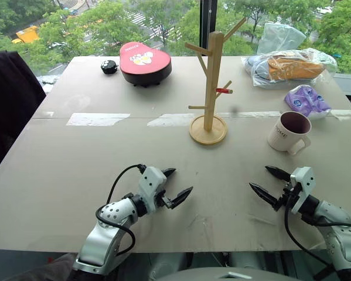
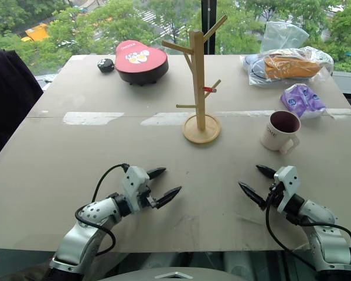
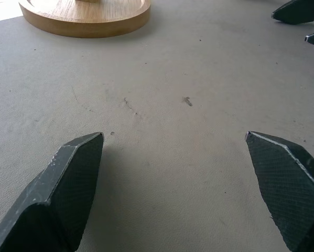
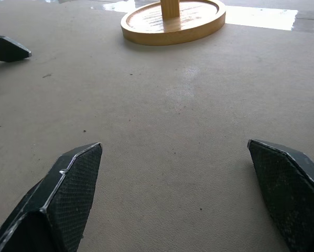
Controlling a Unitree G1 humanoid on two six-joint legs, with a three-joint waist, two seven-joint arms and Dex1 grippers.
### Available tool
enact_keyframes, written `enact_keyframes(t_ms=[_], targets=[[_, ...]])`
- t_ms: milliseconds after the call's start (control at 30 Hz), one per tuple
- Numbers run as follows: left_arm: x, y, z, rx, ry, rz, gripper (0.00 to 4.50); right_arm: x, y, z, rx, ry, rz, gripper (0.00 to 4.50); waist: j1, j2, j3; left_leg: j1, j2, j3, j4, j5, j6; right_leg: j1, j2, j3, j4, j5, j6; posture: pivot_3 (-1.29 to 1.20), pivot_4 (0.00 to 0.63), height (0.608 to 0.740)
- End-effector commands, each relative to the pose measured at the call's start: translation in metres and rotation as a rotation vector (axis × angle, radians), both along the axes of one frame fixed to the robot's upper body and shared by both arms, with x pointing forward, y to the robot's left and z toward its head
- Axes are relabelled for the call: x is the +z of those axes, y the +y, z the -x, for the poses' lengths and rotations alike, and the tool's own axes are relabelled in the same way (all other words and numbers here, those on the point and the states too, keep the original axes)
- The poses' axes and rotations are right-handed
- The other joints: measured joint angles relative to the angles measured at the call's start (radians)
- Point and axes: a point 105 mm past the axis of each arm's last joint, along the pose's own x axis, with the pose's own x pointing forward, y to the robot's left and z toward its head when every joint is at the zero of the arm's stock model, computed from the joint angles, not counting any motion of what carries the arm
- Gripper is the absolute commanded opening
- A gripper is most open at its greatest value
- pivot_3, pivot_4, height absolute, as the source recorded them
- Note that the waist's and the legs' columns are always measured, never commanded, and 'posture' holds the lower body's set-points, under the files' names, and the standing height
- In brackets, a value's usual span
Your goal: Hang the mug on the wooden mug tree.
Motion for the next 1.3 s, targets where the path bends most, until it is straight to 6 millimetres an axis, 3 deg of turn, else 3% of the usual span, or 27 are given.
enact_keyframes(t_ms=[33, 500, 833, 1067, 1300], targets=[[-0.001, 0.001, 0.0, 0.004, 0.002, -0.009, 4.45, -0.005, -0.005, 0.001, -0.012, 0.028, 0.004, 4.5, 0.0, 0.0, 0.0, 0.0, 0.0, 0.0, 0.0, 0.0, 0.0, 0.0, 0.0, 0.0, 0.0, 0.0, 0.0, 0.0, 0.15, 0.74], [0.002, 0.001, -0.002, -0.006, -0.006, -0.007, 4.45, -0.006, -0.005, 0.0, -0.018, 0.03, 0.002, 4.5, 0.0, 0.0, 0.0, 0.0, 0.0, 0.0, 0.0, 0.0, 0.0, 0.0, 0.0, 0.0, 0.0, 0.0, 0.0, 0.0, 0.15, 0.74], [0.004, -0.002, -0.002, -0.043, -0.015, -0.011, 4.45, -0.006, -0.011, 0.001, -0.116, 0.004, -0.009, 4.5, 0.001, 0.0, 0.0, 0.0, 0.0, 0.0, 0.0, 0.0, 0.0, 0.0, 0.0, 0.0, 0.0, 0.0, 0.0, 0.0, 0.15, 0.74], [0.036, -0.026, -0.012, -0.191, -0.095, 0.061, 4.45, 0.006, -0.039, 0.0, -0.361, -0.056, -0.021, 4.5, 0.007, 0.0, 0.001, 0.0, 0.0, -0.001, 0.0, 0.0, 0.0, 0.0, 0.0, -0.001, 0.0, 0.0, 0.0, 0.0, 0.15, 0.74], [0.074, -0.05, -0.007, -0.389, -0.133, 0.162, 4.45, 0.027, -0.073, -0.006, -0.658, -0.152, -0.005, 4.5, -0.005, 0.001, 0.002, -0.001, 0.0, 0.0, 0.0, 0.0, 0.0, -0.002, 0.0, 0.001, 0.0, 0.0, 0.0, 0.0, 0.15, 0.74]])
